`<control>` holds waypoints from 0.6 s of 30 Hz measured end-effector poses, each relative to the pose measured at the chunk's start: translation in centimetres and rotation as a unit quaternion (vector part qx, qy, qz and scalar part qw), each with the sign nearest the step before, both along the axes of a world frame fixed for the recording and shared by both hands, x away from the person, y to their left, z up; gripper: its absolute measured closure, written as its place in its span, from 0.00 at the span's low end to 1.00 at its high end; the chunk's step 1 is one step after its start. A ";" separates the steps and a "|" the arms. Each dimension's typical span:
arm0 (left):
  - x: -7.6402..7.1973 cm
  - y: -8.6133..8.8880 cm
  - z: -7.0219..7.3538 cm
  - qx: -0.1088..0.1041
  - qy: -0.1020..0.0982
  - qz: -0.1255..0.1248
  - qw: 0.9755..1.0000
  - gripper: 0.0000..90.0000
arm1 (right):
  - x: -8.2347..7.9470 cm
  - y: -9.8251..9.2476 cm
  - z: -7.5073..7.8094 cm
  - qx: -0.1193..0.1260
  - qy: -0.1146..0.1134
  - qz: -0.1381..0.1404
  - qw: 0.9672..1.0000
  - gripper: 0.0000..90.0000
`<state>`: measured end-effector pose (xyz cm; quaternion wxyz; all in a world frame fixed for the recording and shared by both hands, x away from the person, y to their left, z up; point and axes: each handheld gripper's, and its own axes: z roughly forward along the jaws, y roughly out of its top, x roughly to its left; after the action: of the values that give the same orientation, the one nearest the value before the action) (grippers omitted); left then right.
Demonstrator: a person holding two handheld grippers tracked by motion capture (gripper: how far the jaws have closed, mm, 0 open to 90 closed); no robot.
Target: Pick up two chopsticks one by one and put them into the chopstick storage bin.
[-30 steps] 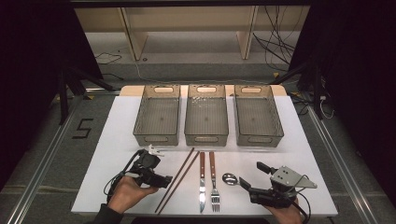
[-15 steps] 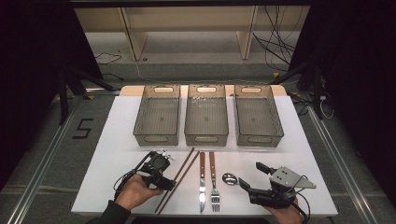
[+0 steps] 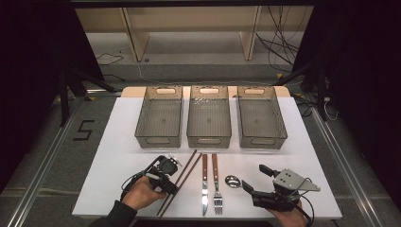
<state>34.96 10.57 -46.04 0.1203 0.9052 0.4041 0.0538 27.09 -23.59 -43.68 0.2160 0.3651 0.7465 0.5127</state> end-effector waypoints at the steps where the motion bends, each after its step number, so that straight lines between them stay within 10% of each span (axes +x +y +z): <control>1: 0.0 -0.1 -0.1 0.005 -0.002 0.001 1.000 0.56 | 0.0 0.0 0.0 0.000 0.000 0.000 1.000 0.22; 18: 0.9 0.6 0.0 0.001 0.017 -0.005 1.000 0.81 | 0.1 0.0 -0.1 -0.001 0.002 -0.002 1.000 0.23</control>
<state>35.90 11.13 -46.09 0.1129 0.9080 0.4017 0.0381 27.19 -23.57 -43.77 0.2156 0.3674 0.7469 0.5106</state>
